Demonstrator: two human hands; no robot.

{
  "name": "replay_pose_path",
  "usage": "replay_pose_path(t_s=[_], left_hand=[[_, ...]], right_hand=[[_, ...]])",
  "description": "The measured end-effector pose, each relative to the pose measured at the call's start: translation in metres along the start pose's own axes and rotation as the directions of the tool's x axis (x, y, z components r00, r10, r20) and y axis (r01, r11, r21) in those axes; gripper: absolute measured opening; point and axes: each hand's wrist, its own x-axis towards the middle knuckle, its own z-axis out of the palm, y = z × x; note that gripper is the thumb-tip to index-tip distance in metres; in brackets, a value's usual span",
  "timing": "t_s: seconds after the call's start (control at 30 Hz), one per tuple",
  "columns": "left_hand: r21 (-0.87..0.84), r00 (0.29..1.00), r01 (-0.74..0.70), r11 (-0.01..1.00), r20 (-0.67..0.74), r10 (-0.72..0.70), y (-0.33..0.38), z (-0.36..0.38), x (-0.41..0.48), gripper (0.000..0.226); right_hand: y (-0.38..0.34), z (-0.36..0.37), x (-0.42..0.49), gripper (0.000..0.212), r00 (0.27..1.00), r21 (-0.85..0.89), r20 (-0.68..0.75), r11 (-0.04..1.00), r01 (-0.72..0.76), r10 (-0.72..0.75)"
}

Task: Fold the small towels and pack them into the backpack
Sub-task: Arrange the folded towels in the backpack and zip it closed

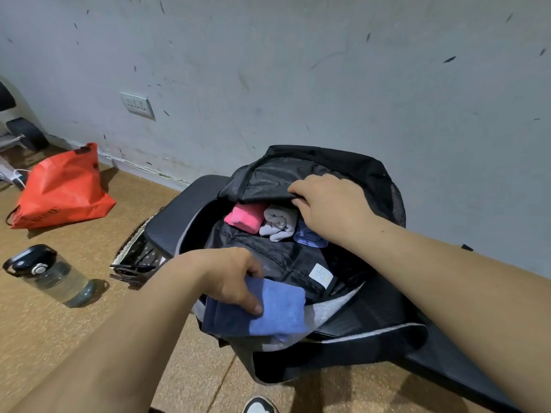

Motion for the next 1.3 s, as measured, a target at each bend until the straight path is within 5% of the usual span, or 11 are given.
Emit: replay_pose_path(t_s=[0.2, 0.33, 0.53, 0.67, 0.8, 1.0, 1.1, 1.2, 1.3], left_hand=[[-0.162, 0.955, -0.102, 0.982, -0.29, 0.052, 0.001, -0.022, 0.024, 0.023], [-0.123, 0.916, -0.115, 0.986, -0.398, 0.057, 0.025, -0.017, 0.059, 0.028], [0.2, 0.729, 0.276, 0.94, -0.681, -0.069, 0.046, -0.013, 0.058, 0.048], [0.176, 0.769, 0.143, 0.974, -0.639, 0.003, 0.052, 0.013, 0.061, 0.022], [0.135, 0.813, 0.093, 0.986, -0.582, 0.003, 0.048, 0.026, 0.062, 0.03], [-0.008, 0.651, 0.014, 1.0, -0.759, -0.015, 0.04, 0.038, 0.077, 0.03], [-0.027, 0.675, -0.03, 0.999, -0.738, 0.001, 0.041, 0.029, 0.072, 0.027], [-0.1, 0.713, -0.071, 0.992, -0.7, -0.019, 0.033, 0.011, 0.055, 0.018], [-0.208, 0.685, -0.035, 0.978, -0.717, -0.128, 0.02, 0.001, 0.036, 0.015]], right_hand=[[0.007, -0.005, 0.004, 0.029, 1.0, 0.119, 0.022, 0.993, -0.019, 0.017], [0.013, -0.009, 0.007, 0.028, 0.999, 0.151, 0.033, 0.988, -0.028, 0.023], [0.018, -0.008, 0.011, 0.029, 1.0, 0.176, 0.009, 0.984, -0.025, 0.024], [0.022, -0.004, 0.014, 0.025, 0.999, 0.249, -0.018, 0.968, -0.04, 0.046], [0.024, -0.002, 0.012, 0.022, 0.999, 0.232, -0.022, 0.972, -0.034, 0.04], [0.026, -0.003, 0.007, 0.021, 0.992, 0.235, -0.109, 0.971, -0.034, 0.061], [0.033, 0.0, 0.0, 0.022, 0.995, 0.272, -0.087, 0.962, -0.026, 0.052], [0.038, 0.006, -0.011, 0.045, 0.998, 0.291, -0.03, 0.956, -0.043, 0.054], [0.042, 0.008, -0.019, 0.069, 0.958, 0.393, 0.033, 0.878, -0.274, 0.285]])
